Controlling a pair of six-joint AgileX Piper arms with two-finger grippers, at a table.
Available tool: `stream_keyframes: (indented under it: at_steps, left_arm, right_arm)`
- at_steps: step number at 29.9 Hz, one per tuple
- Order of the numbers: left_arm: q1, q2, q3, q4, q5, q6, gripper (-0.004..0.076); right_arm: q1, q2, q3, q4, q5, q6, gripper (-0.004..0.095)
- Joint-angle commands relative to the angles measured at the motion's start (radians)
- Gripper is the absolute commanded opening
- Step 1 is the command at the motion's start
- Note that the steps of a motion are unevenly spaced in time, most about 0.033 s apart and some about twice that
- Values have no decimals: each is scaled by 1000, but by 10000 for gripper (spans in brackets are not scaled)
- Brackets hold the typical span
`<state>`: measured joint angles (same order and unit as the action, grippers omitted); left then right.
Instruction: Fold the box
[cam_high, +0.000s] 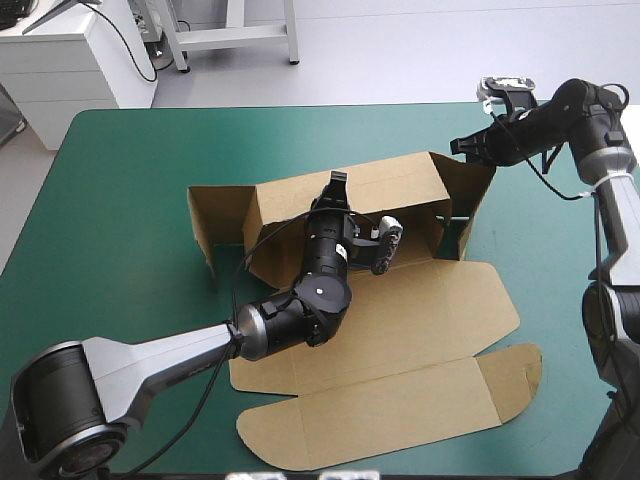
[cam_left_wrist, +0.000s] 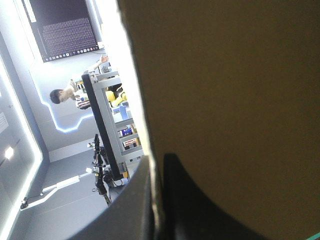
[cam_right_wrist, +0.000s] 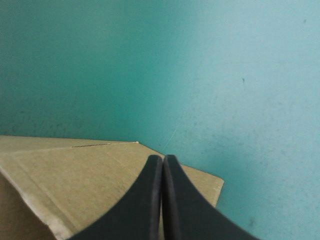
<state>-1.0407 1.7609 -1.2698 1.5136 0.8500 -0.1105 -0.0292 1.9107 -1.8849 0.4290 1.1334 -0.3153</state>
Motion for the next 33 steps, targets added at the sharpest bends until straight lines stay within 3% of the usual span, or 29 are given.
stream_keyframes:
  at_steps: [1,20,33]
  left_arm:
    - [-14,-28,-11,44,-23,25,-8]
    - [37,-30,-13,38,-121,15,18]
    - [37,-70,-20,-11,-130,13,18]
  right_arm:
    - [-2,-75,67,52,112,-59,-21]
    - [-69,-93,132,76,35,-77,-21]
    - [-72,-71,132,78,15,-80,-21]
